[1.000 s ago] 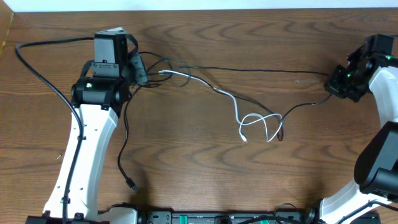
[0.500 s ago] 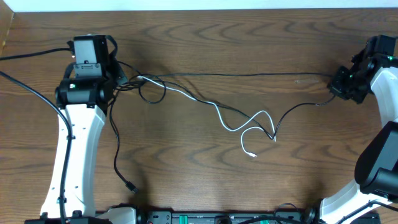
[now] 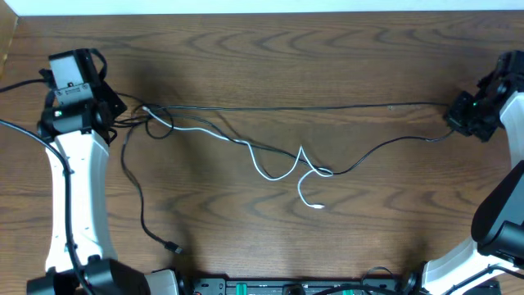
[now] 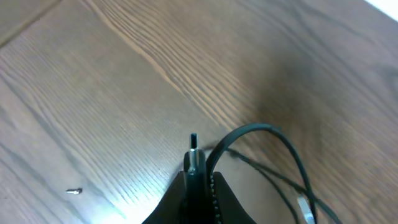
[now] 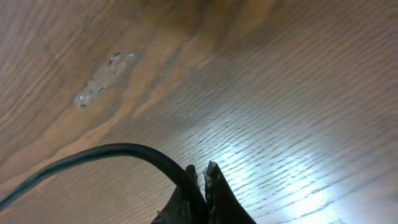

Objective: Untangle cables

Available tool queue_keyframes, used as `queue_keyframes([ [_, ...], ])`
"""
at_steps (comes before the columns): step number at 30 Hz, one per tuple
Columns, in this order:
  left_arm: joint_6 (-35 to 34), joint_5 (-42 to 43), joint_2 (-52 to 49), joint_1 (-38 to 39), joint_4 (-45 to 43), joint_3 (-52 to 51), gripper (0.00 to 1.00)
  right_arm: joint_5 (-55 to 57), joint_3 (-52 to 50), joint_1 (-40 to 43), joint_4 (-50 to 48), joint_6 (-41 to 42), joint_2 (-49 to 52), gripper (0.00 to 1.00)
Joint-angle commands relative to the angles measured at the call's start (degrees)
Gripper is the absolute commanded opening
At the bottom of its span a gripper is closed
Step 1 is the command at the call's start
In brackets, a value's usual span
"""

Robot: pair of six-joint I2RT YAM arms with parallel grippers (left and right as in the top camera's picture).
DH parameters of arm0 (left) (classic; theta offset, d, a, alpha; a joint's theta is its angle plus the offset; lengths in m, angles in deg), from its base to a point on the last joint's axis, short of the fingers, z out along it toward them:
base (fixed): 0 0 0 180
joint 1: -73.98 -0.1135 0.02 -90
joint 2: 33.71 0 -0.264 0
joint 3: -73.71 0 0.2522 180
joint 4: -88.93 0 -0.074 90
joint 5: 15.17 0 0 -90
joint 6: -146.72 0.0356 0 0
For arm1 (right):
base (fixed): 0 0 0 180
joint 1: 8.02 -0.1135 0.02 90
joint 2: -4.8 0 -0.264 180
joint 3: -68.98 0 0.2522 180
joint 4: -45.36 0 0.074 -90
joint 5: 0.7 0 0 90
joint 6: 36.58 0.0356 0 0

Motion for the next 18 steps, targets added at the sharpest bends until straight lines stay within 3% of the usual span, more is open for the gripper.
queue_keyframes([
  [1, 6.29, 9.44, -1.4, -0.26, -0.87, 0.79, 0.08, -2.69, -0.22, 0.48, -0.39, -3.1, 0.28, 0.01],
  [7, 15.37, 33.2, -1.9, 3.65, -3.32, 0.79, 0.08, -18.25, -0.15, -1.99, -2.86, -17.2, 0.24, 0.02],
  [9, 15.82, 37.29, -1.9, 5.57, -3.87, 0.79, 0.08, -20.9, 0.13, -3.08, -2.84, -20.28, 0.24, 0.05],
  [11, 15.82, 38.84, -1.88, 8.04, -4.24, 0.79, 0.07, -21.38, 0.66, -4.33, -2.51, -22.27, 0.24, 0.18],
  [13, 15.8, 38.84, -1.9, 10.12, -4.31, 0.79, 0.08, -21.38, 1.95, -5.64, -1.29, -24.2, 0.24, 0.49],
  [14, 15.8, 38.84, -1.9, 11.08, -4.28, 0.79, 0.08, -21.38, 2.82, -6.19, -0.52, -24.79, 0.22, 0.57],
  [16, 15.69, 38.86, -1.9, 12.81, -4.28, 0.79, 0.08, -21.38, 5.16, -7.17, 1.46, -25.99, 0.11, 0.67],
  [18, 15.52, 38.86, -1.9, 14.69, -4.26, 0.79, 0.08, -21.38, 8.55, -8.24, 4.0, -26.77, 0.04, 0.69],
])
